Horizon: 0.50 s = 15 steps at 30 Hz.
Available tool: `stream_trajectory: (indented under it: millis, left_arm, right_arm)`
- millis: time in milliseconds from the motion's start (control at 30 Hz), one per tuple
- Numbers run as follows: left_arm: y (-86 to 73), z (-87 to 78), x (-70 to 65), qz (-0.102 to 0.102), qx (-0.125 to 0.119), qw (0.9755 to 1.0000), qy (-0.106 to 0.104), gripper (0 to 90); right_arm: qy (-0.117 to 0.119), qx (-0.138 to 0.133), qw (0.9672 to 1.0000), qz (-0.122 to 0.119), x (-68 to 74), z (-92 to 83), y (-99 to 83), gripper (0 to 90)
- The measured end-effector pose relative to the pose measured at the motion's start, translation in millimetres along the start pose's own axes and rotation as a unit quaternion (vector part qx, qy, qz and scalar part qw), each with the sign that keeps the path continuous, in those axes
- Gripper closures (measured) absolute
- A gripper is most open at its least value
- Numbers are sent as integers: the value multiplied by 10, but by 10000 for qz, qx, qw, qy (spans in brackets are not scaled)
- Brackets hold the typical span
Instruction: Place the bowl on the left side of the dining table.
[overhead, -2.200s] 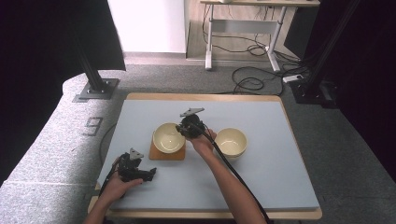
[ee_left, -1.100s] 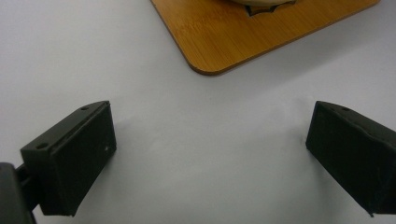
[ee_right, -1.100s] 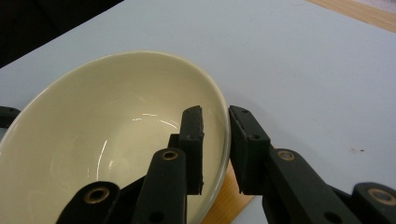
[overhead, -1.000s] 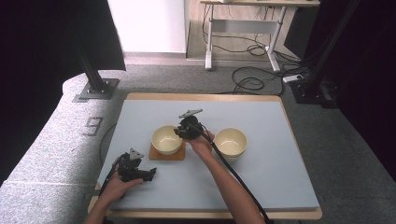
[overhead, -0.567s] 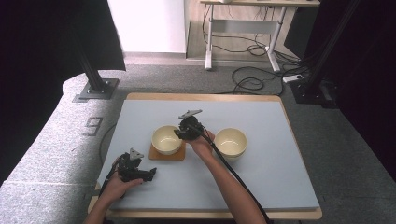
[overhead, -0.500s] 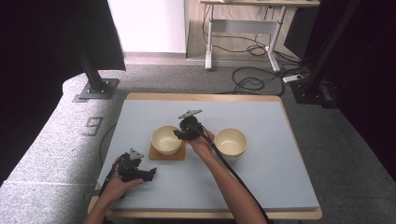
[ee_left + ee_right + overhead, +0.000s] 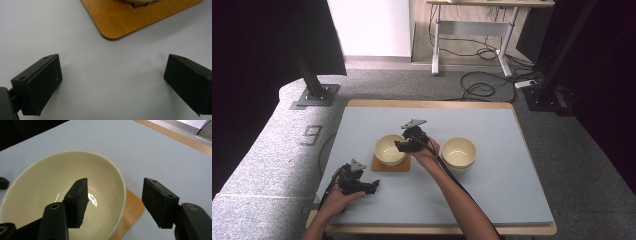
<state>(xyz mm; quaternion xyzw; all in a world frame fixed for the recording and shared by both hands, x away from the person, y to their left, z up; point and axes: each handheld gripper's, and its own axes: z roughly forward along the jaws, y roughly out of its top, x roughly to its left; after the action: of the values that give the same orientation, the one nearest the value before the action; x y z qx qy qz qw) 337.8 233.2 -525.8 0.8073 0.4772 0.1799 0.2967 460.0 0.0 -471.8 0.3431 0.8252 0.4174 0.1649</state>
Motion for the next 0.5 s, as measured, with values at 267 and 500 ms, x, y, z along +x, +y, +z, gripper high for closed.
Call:
stream_trajectory:
  millis: [267, 500]
  left_arm:
    - [0, 0, 0, -2, 1, 10000, -1, 20]
    - [0, 0, 2, 3, 3, 10000, 3, 20]
  right_arm:
    - [-73, -53, 10000, -24, 7, -51, -1, 347]
    - [-90, -167, 9998, -5, 26, -154, 1, 330]
